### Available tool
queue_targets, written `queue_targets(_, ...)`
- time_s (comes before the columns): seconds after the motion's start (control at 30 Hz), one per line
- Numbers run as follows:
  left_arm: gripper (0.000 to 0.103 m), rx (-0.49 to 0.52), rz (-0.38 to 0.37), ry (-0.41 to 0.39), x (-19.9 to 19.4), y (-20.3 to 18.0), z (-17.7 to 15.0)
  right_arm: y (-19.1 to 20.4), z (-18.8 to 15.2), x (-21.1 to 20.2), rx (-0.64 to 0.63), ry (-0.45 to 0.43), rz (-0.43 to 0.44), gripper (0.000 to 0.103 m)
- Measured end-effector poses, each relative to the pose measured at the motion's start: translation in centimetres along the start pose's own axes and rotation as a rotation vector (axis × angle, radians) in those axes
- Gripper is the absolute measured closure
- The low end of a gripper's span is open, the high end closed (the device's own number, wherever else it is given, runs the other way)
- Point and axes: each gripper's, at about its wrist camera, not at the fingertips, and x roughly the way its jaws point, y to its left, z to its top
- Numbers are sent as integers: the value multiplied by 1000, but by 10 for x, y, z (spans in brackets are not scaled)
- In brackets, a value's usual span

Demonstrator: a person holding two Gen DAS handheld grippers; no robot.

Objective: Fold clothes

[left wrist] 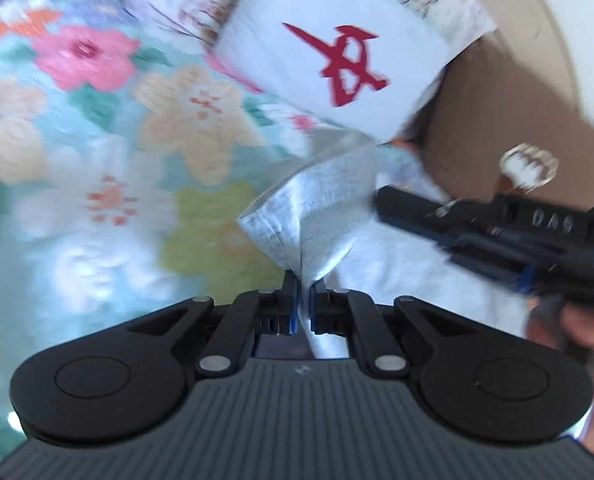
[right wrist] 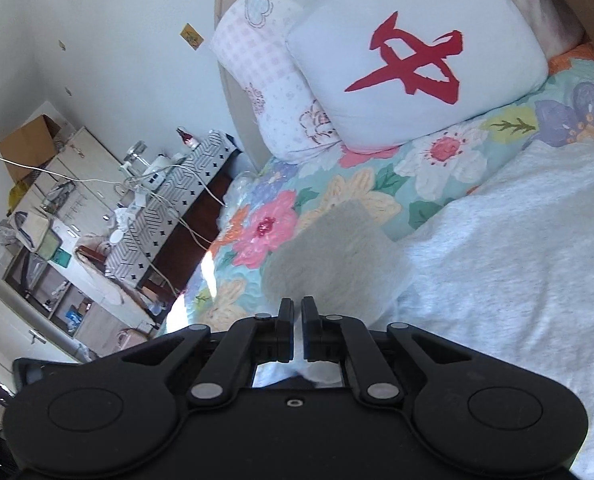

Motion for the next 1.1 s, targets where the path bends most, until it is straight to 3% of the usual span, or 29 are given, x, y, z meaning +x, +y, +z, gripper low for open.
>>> queue_targets(0.07, 93, -40, 79, 30, 1, 10, -10, -3, -7, -1, -25, 15, -123, 85)
queue_targets(0.17, 88, -111, 193, 22, -1, 31, -20, -13, -20, 9, -62, 112, -276, 83)
queue_targets(0.27, 91, -114, 252, -44, -13, 46, -21, -21, -38, 18, -77, 207, -330, 82)
queue_targets(0.3, 86, -109, 259, -62, -17, 51, -20, -22, -42, 18, -73, 215, -327, 82)
queue_targets(0.4, 69, -114, 202, -53, -17, 62, -13, -17, -50, 17, -74, 207, -315, 73)
queue_targets(0.5, 67, -102, 105, -9, -3, 68, -8, -2, -50, 17, -105, 201, -277, 71)
queue_targets(0.63, 50, -10, 24, 12, 19, 65, -4, 33, -61, 22, -269, 239, -204, 71)
queue_targets(0.7, 38, 26, -4, 21, 33, 66, 0, 47, -70, 26, -368, 260, -215, 71)
queue_targets(0.77, 35, 30, -31, 53, 47, 66, 3, 52, -75, 31, -425, 267, -254, 70)
queue_targets(0.8, 40, 35, -53, 74, 52, 64, 5, 52, -76, 33, -437, 270, -274, 69)
queue_targets(0.83, 65, 59, -81, 95, 53, 60, 6, 48, -74, 34, -417, 269, -288, 69)
queue_targets(0.9, 101, 137, -101, 117, 50, 46, 9, 38, -69, 34, -354, 261, -299, 67)
queue_targets(1.0, 101, 224, -18, -21, 18, 26, 12, 18, -60, 30, -233, 228, -306, 66)
queue_targets(1.1, 103, 177, 30, -152, -23, 22, 20, 5, -54, 28, -161, 199, -313, 65)
